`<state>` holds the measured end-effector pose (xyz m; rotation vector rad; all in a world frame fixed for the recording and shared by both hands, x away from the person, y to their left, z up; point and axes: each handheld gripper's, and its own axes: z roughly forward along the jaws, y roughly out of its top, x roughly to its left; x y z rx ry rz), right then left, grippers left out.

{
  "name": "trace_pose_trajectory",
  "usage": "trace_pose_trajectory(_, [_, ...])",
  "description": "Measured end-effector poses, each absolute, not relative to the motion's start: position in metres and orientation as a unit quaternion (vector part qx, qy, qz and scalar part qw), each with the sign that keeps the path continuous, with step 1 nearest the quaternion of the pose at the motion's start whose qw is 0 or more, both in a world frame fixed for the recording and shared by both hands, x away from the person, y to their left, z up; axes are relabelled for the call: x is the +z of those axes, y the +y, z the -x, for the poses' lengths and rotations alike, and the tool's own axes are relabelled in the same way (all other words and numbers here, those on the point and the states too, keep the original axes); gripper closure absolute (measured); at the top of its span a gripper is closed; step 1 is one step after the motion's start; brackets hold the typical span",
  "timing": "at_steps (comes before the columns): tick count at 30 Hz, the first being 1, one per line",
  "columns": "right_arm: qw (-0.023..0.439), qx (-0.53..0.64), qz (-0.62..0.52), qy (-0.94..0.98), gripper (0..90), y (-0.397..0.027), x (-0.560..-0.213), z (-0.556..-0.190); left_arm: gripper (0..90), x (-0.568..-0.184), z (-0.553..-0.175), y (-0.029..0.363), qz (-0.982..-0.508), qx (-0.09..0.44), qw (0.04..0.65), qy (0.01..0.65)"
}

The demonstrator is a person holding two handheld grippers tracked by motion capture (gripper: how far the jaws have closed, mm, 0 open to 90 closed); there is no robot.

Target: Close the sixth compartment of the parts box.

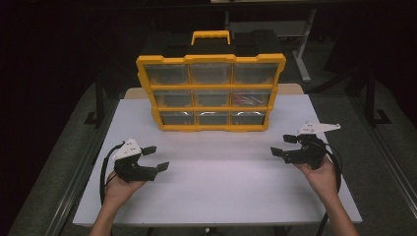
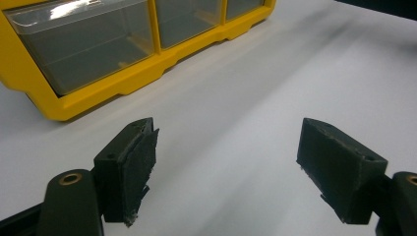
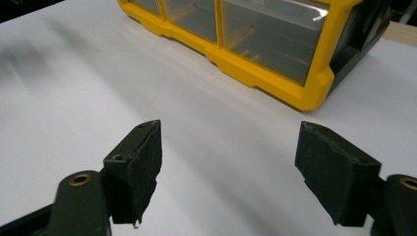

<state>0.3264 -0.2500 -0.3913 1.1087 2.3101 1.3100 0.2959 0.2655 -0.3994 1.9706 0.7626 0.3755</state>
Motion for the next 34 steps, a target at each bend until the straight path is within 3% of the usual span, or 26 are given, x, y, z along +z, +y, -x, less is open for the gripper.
trace_pose_trajectory(34, [0.127, 0.448, -0.394, 0.792, 20.3, -0.263, -0.412, -0.311, 22.3, -0.405, -0.297, 0.262, -0.814, 0.145, 0.472, 0.307])
